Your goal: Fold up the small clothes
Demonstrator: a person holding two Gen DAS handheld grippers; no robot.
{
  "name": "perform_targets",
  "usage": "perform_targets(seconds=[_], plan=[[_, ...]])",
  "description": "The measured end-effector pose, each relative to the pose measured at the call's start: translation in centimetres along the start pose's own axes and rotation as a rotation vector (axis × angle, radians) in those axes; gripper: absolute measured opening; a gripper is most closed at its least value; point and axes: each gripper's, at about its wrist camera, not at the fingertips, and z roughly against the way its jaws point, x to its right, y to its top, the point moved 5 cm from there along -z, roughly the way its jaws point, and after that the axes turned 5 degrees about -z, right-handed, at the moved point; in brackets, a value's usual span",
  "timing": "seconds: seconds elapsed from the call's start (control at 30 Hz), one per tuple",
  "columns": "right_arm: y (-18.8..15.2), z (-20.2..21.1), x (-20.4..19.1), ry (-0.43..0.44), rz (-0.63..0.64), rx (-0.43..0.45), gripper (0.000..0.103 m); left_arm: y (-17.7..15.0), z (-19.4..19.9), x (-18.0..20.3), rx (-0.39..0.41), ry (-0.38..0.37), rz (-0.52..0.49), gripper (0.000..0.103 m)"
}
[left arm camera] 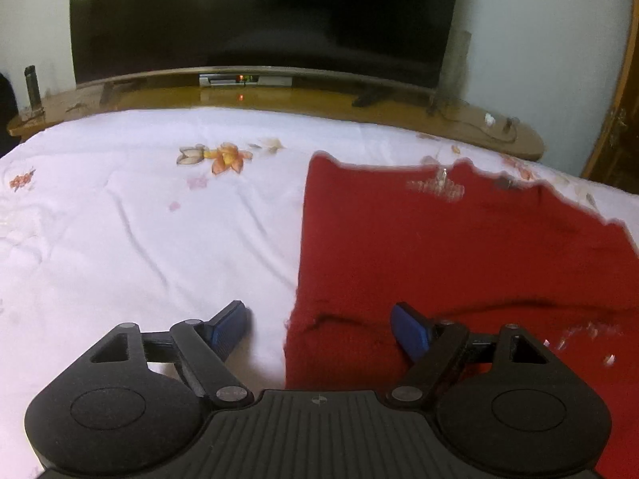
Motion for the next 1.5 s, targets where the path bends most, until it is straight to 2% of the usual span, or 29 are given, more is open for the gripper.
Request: perform_targets(seconds=[0.03, 0.07, 0.13, 0.27, 0.33, 0.43, 0.53, 0.63, 0.77, 0.83, 1.0, 1.1, 1.2, 1.27, 1.3, 1.37, 1.43, 1.5], plan=[[-0.6, -1.6, 0.2, -0.039, 0.014, -0.073, 0.029, -0.1, 0.0, 0.0, -0.008, 0.013, -0.007, 0.087], [-1.3, -2.6, 0.4, -0.065, 0.037, -0.104, 0.029, -0.1, 0.2, 0.0, -0.018, 0.022, -0.008, 0.087], [-1.1, -2.0, 0.3, -0.069, 0.052, -0.085, 0.029, -0.5, 1.3, 0.1, -0.021, 0.020, -0.011, 0.087], [-1.5, 1.9, 2.5, -0.022, -0.075, -0.071, 0.033, -3.6, 4.1, 0.1, -0.043, -0.009, -0.035, 0.087], [-3.1, 4.0, 4.1, -0.004, -0.140, -0.112, 0.035, -5.4, 6.1, 0.3, -0.040, -0.022, -0.061, 0.087], [-6.6, 8.0, 6.1, 0.021, -0.194, -0.176, 0.034, -8.0, 9.4, 0.3, -0.041, -0.066, -0.041, 0.087], [-9.6, 12.7, 6.9, 0.059, -0.260, -0.195, 0.035, -10.8, 12.5, 0.5, -0.041, -0.132, -0.050, 0.087], [-12.5, 16.1, 6.6, 0.109, -0.380, -0.233, 0.036, -13.2, 15.5, 0.5, -0.058, -0.195, -0.056, 0.086], [-15.8, 19.1, 5.9, 0.219, -0.549, -0.289, 0.040, -16.6, 19.1, -0.3, -0.068, -0.326, 0.025, 0.086], [-16.9, 20.3, 5.5, 0.255, -0.624, -0.311, 0.041, -18.0, 20.5, -0.7, -0.087, -0.414, 0.104, 0.085], [-20.0, 22.4, 3.2, 0.346, -0.700, -0.379, 0.041, -21.0, 21.5, -2.2, -0.115, -0.599, 0.404, 0.068], [-21.0, 22.5, 1.8, 0.386, -0.758, -0.371, 0.041, -22.1, 21.0, -2.5, -0.128, -0.641, 0.505, 0.058], [-21.2, 22.0, 1.0, 0.427, -0.775, -0.376, 0.041, -22.8, 20.5, -2.3, -0.144, -0.658, 0.520, 0.042], [-21.1, 21.5, 1.0, 0.435, -0.792, -0.358, 0.035, -23.2, 19.6, -2.1, -0.168, -0.660, 0.532, 0.011], [-21.0, 21.2, 1.1, 0.425, -0.799, -0.351, 0.033, -23.6, 19.0, -2.1, -0.180, -0.650, 0.543, 0.007], [-20.8, 20.9, 1.4, 0.398, -0.815, -0.338, 0.028, -23.9, 18.9, -2.3, -0.165, -0.662, 0.565, 0.007], [-20.6, 20.7, 1.0, 0.377, -0.790, -0.352, 0.026, -23.9, 19.3, -2.0, -0.155, -0.651, 0.541, 0.007], [-20.2, 20.5, 0.8, 0.334, -0.761, -0.372, 0.010, -23.4, 19.5, -2.0, -0.135, -0.645, 0.521, 0.004]])
